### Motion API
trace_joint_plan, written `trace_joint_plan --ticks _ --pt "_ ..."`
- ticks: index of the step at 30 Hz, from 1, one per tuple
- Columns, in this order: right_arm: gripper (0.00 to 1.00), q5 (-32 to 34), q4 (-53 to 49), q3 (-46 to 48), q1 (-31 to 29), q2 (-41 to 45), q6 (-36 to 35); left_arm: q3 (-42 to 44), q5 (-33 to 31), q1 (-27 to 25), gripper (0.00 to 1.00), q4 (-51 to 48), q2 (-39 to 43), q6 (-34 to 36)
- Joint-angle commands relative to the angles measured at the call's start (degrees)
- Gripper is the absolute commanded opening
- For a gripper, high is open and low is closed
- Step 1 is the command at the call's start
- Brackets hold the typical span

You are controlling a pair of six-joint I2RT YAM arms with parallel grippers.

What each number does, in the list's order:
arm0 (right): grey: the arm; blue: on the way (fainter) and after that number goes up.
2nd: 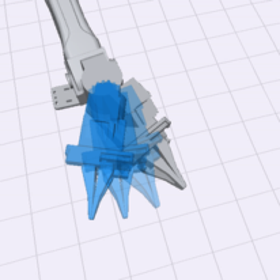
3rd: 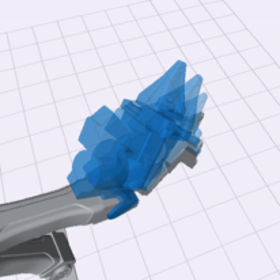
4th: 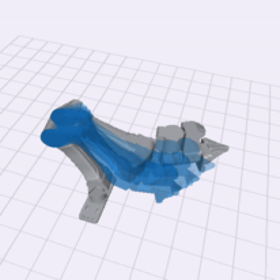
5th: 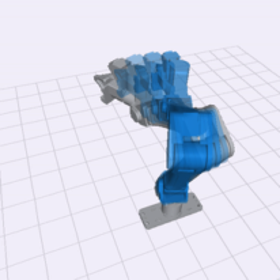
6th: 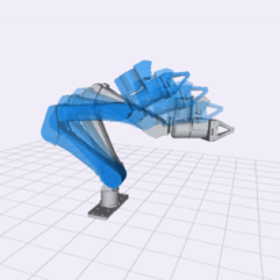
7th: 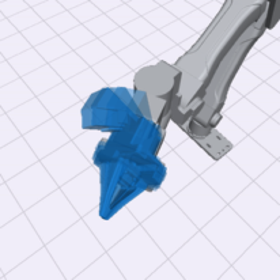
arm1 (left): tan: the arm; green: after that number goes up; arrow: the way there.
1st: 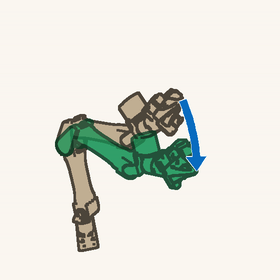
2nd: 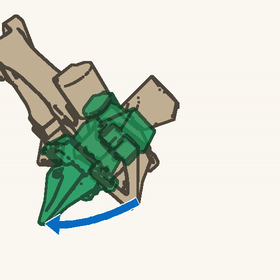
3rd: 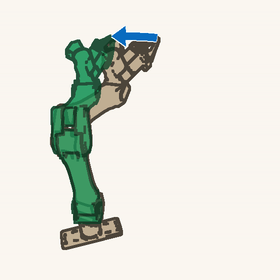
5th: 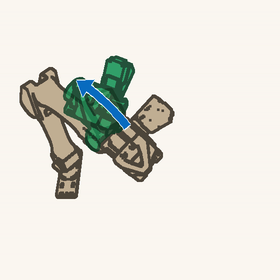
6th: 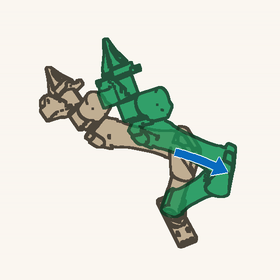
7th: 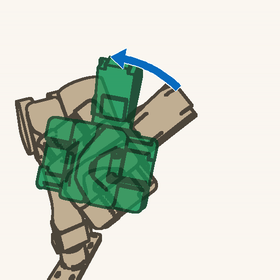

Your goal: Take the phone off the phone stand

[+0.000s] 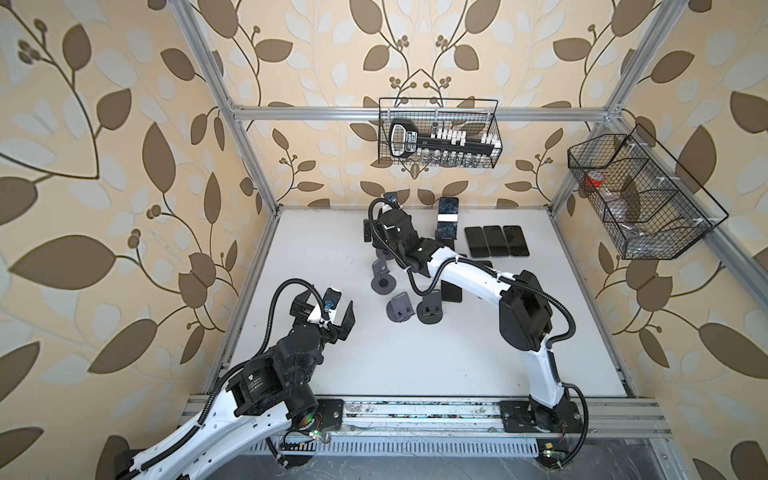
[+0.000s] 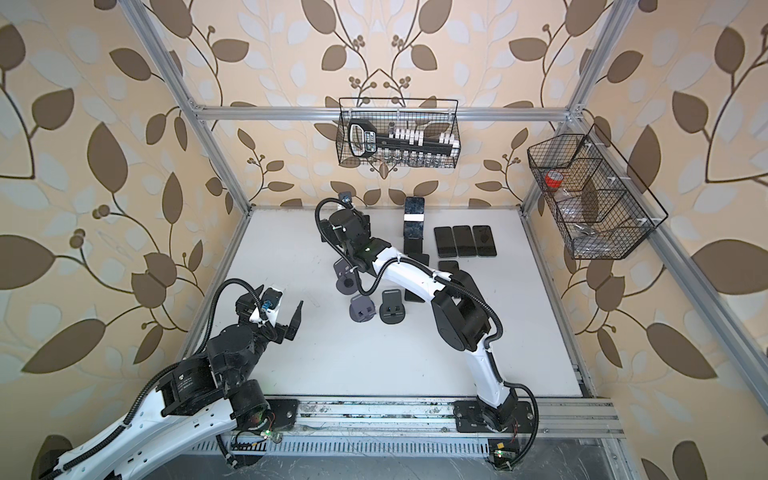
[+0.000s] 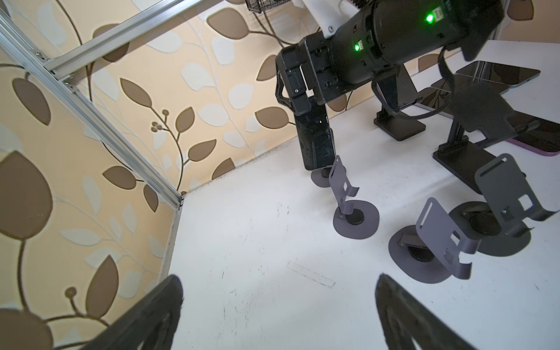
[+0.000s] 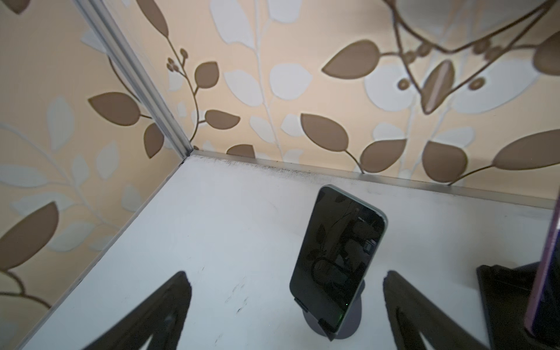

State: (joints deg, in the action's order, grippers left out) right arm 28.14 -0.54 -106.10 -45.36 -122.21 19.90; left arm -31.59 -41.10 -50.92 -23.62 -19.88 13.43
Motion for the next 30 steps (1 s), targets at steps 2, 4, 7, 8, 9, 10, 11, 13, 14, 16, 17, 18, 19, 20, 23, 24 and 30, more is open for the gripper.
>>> trace_joint_plan --ticks 2,4,7,8,9,10,11,13,14,16,17,18,19,20,23,24,30 --pt "1.0 8.5 -0.8 -2.1 0.6 -0.7 -3.4 0.8 0.4 0.3 0.99 3.8 -0.6 0.4" --pt "1.0 8.4 -2.0 -2.3 1.6 -0.1 -4.2 0.8 3.1 0.3 0.99 4.4 -1.7 0.2" --pt "0.99 6.1 -5.0 -2.6 4.6 0.9 -2.8 0.2 6.7 0.3 0.99 5.8 -4.3 -0.3" --pt "0.99 5.1 -6.1 -2.7 5.4 1.4 -2.1 0.1 7.9 0.3 0.99 6.3 -5.4 -0.3" --pt "0.98 4.2 -6.9 -2.6 7.1 1.8 -1.8 -0.3 9.2 0.4 0.99 6.9 -6.4 0.0" --pt "0.98 3.6 -7.3 -2.4 7.9 2.0 -1.6 -0.6 10.4 0.4 0.99 7.2 -7.4 0.2" --pt "0.97 2.9 -8.0 -2.3 9.0 2.2 -1.4 -0.9 11.7 0.6 0.99 7.7 -8.5 0.4" --pt "0.97 1.7 -9.1 -2.4 10.8 2.2 -0.9 -1.3 14.2 1.0 0.99 8.4 -10.5 0.9" --pt "0.96 1.3 -9.8 -2.5 11.7 2.0 -0.9 -1.6 15.4 1.3 0.99 8.7 -11.5 1.0" --pt "0.96 1.0 -10.5 -2.4 13.3 1.9 -0.8 -2.2 17.1 2.0 0.99 9.4 -13.3 1.4" --pt "0.96 0.9 -10.8 -2.2 14.1 1.8 -0.8 -2.3 17.9 2.4 0.99 9.9 -14.2 1.4" --pt "0.96 0.6 -10.9 -2.0 14.9 1.8 -0.8 -2.4 18.8 2.9 0.99 10.5 -15.0 1.6" --pt "0.96 0.2 -11.2 -2.0 15.6 1.7 -0.9 -2.5 19.8 3.5 0.99 11.2 -15.6 1.7" --pt "0.96 -0.5 -11.6 -2.2 16.6 1.6 -0.7 -2.7 21.0 4.3 0.99 12.0 -16.3 1.7" --pt "0.96 -3.4 -12.4 -3.0 19.1 1.0 0.3 -3.3 24.6 6.9 0.99 14.0 -18.9 1.7" --pt "0.96 -4.4 -12.4 -3.0 19.6 0.9 0.7 -3.4 25.6 7.8 0.99 14.8 -19.9 1.6" --pt "0.97 -4.2 -12.5 -3.4 21.3 -0.1 -0.9 -5.9 31.0 12.9 0.99 16.6 -26.8 -0.2"
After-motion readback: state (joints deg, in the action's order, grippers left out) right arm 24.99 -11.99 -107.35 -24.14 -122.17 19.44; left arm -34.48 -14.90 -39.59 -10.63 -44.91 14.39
